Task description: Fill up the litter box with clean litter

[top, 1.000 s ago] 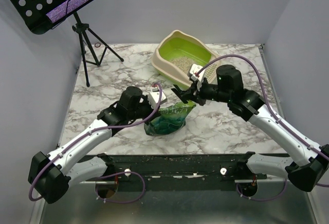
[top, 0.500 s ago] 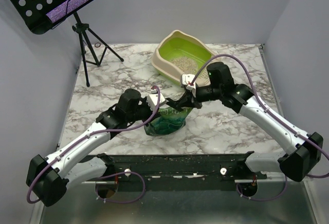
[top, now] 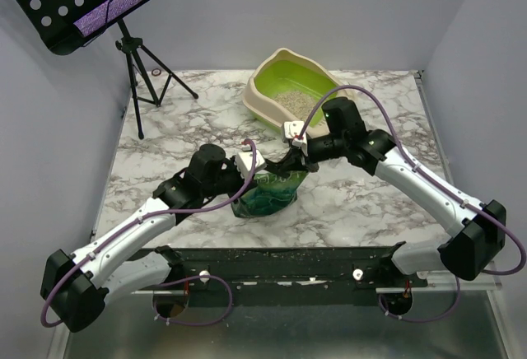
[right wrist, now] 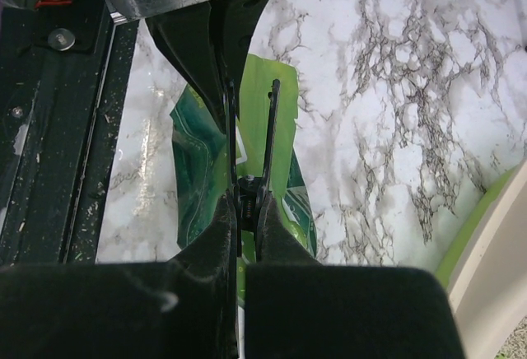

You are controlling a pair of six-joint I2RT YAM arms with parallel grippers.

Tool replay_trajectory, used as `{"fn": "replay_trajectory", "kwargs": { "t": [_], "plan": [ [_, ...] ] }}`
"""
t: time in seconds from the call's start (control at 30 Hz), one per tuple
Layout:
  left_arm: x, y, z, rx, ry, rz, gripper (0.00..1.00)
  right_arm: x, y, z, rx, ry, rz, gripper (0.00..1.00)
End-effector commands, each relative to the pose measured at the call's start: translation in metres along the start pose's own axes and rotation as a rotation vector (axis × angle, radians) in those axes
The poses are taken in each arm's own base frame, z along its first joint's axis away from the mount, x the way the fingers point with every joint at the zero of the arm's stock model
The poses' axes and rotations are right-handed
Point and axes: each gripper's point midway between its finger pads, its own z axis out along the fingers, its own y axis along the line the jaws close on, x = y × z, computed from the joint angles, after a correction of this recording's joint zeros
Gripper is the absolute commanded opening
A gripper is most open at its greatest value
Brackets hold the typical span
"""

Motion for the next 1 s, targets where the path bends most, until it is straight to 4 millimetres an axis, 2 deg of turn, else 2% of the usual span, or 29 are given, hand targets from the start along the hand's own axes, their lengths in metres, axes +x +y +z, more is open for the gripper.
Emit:
{"fn": "replay_trajectory", "kwargs": {
  "t": [0.0,0.17,0.5,0.8,0.97],
  "plan": [
    [-0.005,-0.005,-0.002,0.005,-0.029,0.008,0.05,-0.018,-0.013,-0.007,0.038,-0.026,-0.081,0.0],
    [-0.005,-0.005,-0.001,0.007,-0.025,0.008,0.06,-0.027,-0.011,-0.012,0.04,-0.047,-0.099,0.0],
    [-0.005,-0.005,-0.002,0.004,-0.026,0.01,0.07,-0.021,-0.014,-0.008,0.026,-0.029,-0.091,0.0],
    [-0.006,-0.003,-0.002,-0.007,-0.025,0.006,0.07,0.018,-0.007,0.006,-0.035,0.073,-0.013,0.0],
    [-0.006,-0.002,-0.003,-0.022,-0.029,0.009,0.08,0.035,-0.006,0.006,-0.041,0.14,0.018,0.0]
  ]
}}
